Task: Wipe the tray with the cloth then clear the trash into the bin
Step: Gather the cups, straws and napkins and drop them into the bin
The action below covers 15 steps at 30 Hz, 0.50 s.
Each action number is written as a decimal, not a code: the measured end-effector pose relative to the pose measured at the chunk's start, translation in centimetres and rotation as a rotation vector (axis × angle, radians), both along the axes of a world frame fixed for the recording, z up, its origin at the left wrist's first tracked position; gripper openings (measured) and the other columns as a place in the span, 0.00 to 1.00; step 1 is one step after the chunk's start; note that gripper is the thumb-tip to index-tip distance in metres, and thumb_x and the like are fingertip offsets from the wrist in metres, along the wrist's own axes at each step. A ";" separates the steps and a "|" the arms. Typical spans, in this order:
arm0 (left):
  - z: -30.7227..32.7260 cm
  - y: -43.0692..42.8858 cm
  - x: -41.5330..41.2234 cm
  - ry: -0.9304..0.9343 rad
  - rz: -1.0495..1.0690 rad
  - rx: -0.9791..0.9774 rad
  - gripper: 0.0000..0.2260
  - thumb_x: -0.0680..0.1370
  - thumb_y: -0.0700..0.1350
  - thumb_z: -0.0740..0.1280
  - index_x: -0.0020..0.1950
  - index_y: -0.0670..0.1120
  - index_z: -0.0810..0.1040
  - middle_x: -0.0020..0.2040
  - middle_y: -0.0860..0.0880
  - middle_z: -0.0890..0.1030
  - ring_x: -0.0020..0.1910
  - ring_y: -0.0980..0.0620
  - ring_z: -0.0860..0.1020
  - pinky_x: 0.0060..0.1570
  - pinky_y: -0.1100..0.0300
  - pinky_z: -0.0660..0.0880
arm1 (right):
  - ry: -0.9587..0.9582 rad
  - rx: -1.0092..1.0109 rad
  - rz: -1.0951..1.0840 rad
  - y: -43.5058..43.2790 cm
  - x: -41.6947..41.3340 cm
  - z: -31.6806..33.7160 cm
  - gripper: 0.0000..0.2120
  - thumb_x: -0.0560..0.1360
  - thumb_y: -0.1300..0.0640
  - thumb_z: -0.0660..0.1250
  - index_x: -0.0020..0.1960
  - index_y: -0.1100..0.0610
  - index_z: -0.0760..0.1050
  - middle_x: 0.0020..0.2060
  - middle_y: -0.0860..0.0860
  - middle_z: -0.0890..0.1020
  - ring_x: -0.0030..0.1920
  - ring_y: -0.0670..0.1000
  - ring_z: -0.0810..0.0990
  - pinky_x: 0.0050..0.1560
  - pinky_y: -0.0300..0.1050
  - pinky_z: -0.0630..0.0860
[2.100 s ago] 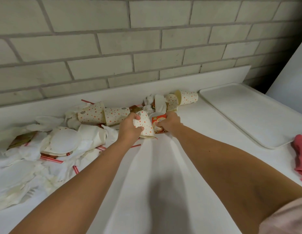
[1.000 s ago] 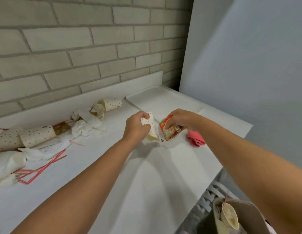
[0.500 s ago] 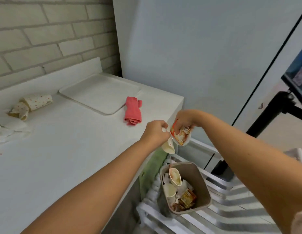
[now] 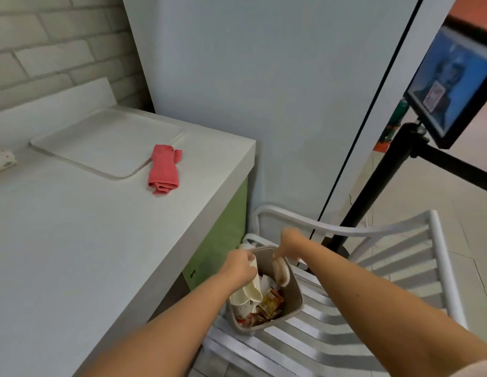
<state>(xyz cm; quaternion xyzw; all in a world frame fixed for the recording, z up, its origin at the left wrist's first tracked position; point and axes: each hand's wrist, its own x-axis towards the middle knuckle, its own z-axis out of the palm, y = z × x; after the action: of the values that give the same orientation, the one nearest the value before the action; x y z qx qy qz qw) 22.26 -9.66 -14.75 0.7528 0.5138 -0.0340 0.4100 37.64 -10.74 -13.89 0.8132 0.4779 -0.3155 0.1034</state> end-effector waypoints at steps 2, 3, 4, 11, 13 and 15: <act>-0.4 0.0 0.1 -0.012 0.005 0.010 0.19 0.77 0.37 0.61 0.68 0.46 0.72 0.67 0.45 0.72 0.58 0.45 0.77 0.53 0.59 0.73 | 0.003 0.068 0.034 0.0 0.5 -0.6 0.21 0.75 0.57 0.66 0.65 0.63 0.71 0.56 0.57 0.76 0.56 0.56 0.76 0.52 0.45 0.73; -0.5 0.1 0.2 -0.025 0.002 0.025 0.19 0.77 0.36 0.61 0.67 0.46 0.73 0.66 0.45 0.72 0.56 0.46 0.77 0.51 0.59 0.74 | 0.026 0.093 0.054 0.0 0.6 -0.7 0.21 0.75 0.58 0.66 0.67 0.62 0.69 0.61 0.57 0.75 0.60 0.56 0.75 0.55 0.45 0.72; -0.6 0.1 0.4 -0.041 -0.005 0.040 0.18 0.76 0.35 0.60 0.65 0.47 0.74 0.64 0.46 0.73 0.52 0.47 0.77 0.46 0.61 0.74 | 0.070 0.102 0.073 0.0 0.7 -0.6 0.23 0.75 0.59 0.66 0.69 0.59 0.69 0.63 0.57 0.74 0.62 0.56 0.74 0.56 0.44 0.72; 0.1 0.5 1.9 -0.178 -0.053 0.138 0.12 0.74 0.33 0.60 0.45 0.51 0.69 0.41 0.51 0.72 0.30 0.53 0.68 0.27 0.63 0.63 | 0.331 0.106 0.218 0.2 1.0 -1.1 0.27 0.69 0.61 0.72 0.66 0.54 0.68 0.58 0.51 0.74 0.58 0.54 0.75 0.58 0.49 0.75; 0.2 0.6 2.2 -0.213 -0.043 0.127 0.14 0.74 0.31 0.59 0.46 0.50 0.70 0.43 0.51 0.74 0.30 0.54 0.68 0.27 0.64 0.63 | 0.425 0.068 0.142 -0.1 1.5 -0.7 0.23 0.71 0.60 0.71 0.65 0.55 0.70 0.53 0.50 0.74 0.51 0.52 0.77 0.48 0.45 0.78; 0.2 0.8 2.3 -0.230 -0.046 0.138 0.15 0.73 0.30 0.59 0.52 0.49 0.73 0.53 0.48 0.76 0.39 0.53 0.72 0.33 0.66 0.67 | 0.450 0.005 0.117 -0.4 2.0 -0.7 0.20 0.72 0.56 0.71 0.63 0.56 0.72 0.54 0.53 0.78 0.51 0.54 0.81 0.43 0.42 0.79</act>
<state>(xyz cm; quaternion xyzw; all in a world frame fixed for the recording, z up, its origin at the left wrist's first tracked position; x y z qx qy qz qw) 24.54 -8.91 -14.51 0.7897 0.4470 0.0788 0.4127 39.68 -11.13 -14.61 0.6936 0.5358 -0.4814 0.0104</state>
